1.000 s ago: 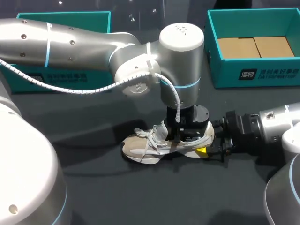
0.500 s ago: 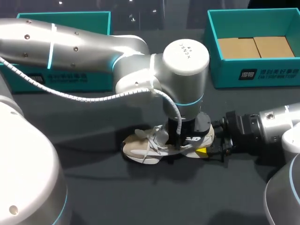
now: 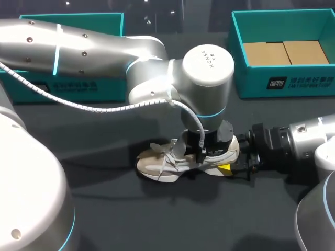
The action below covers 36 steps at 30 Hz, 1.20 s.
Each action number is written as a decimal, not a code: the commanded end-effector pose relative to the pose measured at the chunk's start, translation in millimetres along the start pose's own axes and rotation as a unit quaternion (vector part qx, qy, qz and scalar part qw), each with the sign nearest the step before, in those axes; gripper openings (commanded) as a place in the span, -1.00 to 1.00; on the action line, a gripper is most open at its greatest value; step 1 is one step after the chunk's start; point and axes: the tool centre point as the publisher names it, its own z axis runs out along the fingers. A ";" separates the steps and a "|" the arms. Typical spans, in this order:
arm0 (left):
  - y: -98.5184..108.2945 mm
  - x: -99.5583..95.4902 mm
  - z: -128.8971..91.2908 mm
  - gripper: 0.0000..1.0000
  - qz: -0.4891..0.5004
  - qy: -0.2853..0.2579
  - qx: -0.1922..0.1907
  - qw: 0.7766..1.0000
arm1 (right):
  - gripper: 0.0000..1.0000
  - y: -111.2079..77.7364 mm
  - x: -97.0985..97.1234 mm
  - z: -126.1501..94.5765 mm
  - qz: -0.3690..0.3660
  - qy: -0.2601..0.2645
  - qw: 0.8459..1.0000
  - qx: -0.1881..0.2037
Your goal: Take the shoe out of the shoebox, open the shoe tongue, remove and reinsert the insole, then place the shoe into the shoebox
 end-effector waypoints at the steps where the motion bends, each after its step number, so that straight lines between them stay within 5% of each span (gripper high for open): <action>1: 14.8 -7.4 11.4 -1.00 -0.007 0.015 0.038 0.999 | -1.00 0.3 1.4 1.5 0.000 0.000 1.000 0.003; 18: 24.3 0.1 -38.2 -1.00 -0.036 0.058 0.160 0.985 | -1.00 0.3 1.4 1.5 0.000 0.000 1.000 0.003; 36: -15.4 -3.7 -73.7 -1.00 -0.038 0.030 0.224 0.973 | -1.00 0.3 1.4 1.5 0.000 0.000 1.000 0.003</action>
